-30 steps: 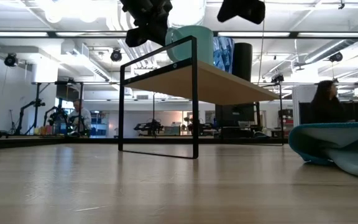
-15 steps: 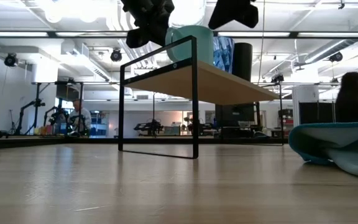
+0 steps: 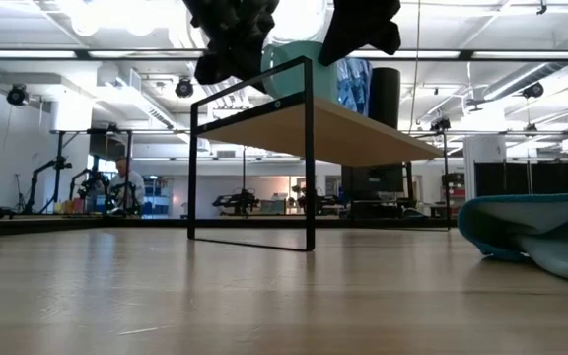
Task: Stack small to large cups/mugs on shelf
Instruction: Adjust the cup and mug on the shelf, then return to Home Position
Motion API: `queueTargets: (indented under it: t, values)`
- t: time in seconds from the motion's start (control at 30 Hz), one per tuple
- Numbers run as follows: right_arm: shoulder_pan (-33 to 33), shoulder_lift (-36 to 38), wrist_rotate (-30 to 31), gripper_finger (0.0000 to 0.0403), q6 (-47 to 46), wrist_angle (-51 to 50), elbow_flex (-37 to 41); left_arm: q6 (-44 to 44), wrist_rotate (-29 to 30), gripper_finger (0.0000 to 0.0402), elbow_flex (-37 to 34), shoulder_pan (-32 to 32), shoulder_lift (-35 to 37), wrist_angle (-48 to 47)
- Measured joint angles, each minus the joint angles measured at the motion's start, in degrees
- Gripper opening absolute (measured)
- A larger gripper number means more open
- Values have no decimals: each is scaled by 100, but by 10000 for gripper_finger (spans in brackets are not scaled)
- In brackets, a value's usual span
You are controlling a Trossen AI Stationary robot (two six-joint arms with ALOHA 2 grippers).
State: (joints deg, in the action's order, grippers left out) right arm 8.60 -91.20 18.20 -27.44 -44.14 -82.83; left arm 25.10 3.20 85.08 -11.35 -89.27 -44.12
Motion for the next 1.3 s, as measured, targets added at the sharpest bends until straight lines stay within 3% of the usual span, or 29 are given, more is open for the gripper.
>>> queueTargets:
  t: [0.47, 0.73, 1.1, 1.3]
  values:
    - [-45, -100, -60, 8, 44, 256, 2, -21, 17, 0, -175, 3, 2, -9]
    - [341, 363, 74, 8, -196, 235, 0, -37, 207, 0, -92, 0, 141, -254]
    - [1019, 1730, 169, 8, 213, 243, 0, -245, 230, 0, -15, 129, 1503, -245]
    - [1262, 2305, 608, 8, 657, 24, -2, -729, 230, 0, -186, 497, 2310, -94]
